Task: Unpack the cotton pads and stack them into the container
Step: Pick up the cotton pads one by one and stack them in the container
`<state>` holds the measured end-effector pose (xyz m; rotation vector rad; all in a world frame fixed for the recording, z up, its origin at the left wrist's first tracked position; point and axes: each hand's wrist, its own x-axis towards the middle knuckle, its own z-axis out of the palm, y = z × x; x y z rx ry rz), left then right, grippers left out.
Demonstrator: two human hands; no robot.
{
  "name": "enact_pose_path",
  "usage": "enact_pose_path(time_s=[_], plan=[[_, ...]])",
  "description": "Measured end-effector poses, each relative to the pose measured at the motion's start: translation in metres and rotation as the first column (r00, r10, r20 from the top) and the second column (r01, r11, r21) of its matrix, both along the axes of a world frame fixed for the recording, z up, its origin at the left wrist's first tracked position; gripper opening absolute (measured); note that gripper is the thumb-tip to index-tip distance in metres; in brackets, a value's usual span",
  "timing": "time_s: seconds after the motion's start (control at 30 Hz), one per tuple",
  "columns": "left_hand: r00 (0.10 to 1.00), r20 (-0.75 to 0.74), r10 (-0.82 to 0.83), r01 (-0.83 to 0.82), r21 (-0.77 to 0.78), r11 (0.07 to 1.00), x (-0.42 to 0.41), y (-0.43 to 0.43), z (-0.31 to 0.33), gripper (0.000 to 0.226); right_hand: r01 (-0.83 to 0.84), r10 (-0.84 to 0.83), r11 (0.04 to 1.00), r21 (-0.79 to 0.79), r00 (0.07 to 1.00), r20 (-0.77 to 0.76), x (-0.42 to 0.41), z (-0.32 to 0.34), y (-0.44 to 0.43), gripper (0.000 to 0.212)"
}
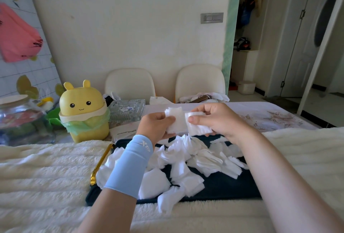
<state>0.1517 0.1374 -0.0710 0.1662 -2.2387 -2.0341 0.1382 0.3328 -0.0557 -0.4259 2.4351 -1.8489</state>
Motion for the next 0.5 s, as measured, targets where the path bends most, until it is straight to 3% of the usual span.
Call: enact_pose_path(time_s=[0.3, 0.5], plan=[[0.998, 0.042, -0.056, 0.051, 0.116, 0.992, 0.002, 0.005, 0.002, 0.014, 0.028, -0.028, 1.000, 0.003, 0.999, 0.015, -0.007, -0.007, -0.002, 0.018], [0.997, 0.042, -0.060, 0.057, 0.084, 0.995, 0.005, 0.007, 0.003, 0.015, 0.047, -0.048, 0.999, -0.027, 0.997, -0.055, 0.000, 0.004, -0.003, 0.021]])
